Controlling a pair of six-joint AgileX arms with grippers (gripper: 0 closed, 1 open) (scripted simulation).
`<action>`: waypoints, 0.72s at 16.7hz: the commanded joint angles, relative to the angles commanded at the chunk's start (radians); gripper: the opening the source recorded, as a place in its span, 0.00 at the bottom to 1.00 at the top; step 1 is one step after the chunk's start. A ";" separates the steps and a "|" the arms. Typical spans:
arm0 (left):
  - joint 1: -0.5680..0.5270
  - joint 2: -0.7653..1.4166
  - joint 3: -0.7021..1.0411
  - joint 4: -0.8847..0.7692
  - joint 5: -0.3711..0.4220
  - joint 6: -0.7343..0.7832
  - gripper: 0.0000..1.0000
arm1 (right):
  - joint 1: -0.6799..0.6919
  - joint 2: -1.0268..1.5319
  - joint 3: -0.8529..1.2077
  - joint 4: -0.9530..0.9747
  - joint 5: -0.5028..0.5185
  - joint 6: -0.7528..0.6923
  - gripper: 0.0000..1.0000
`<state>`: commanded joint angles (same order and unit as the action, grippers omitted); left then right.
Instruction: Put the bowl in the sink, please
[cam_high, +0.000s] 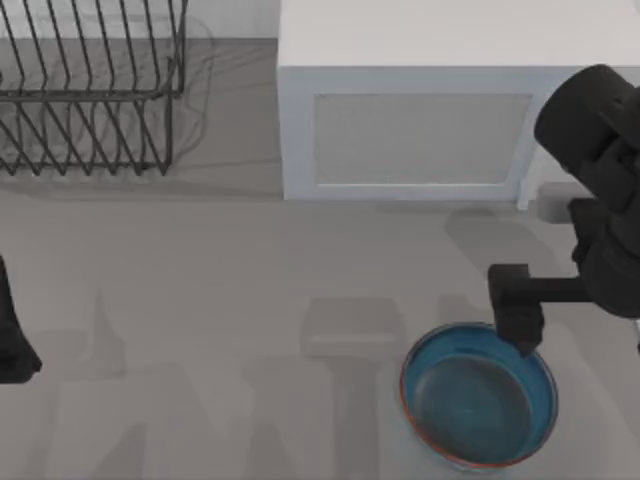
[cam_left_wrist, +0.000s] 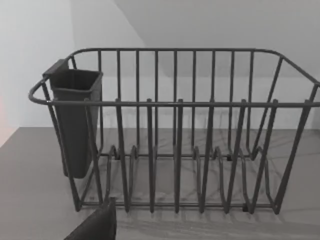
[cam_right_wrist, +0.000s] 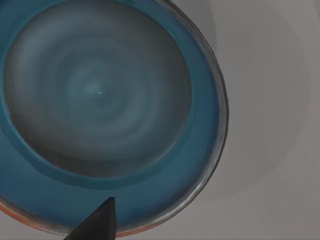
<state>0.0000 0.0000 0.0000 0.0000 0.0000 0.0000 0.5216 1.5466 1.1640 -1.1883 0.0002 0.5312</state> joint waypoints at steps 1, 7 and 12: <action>0.000 0.000 0.000 0.000 0.000 0.000 1.00 | -0.005 -0.003 -0.003 0.003 0.000 -0.001 1.00; 0.000 0.000 0.000 0.000 0.000 0.000 1.00 | -0.001 0.052 -0.118 0.172 0.000 0.000 1.00; 0.000 0.000 0.000 0.000 0.000 0.000 1.00 | 0.003 0.128 -0.263 0.395 0.000 0.005 1.00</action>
<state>0.0000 0.0000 0.0000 0.0000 0.0000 0.0000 0.5247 1.6744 0.9013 -0.7936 0.0003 0.5363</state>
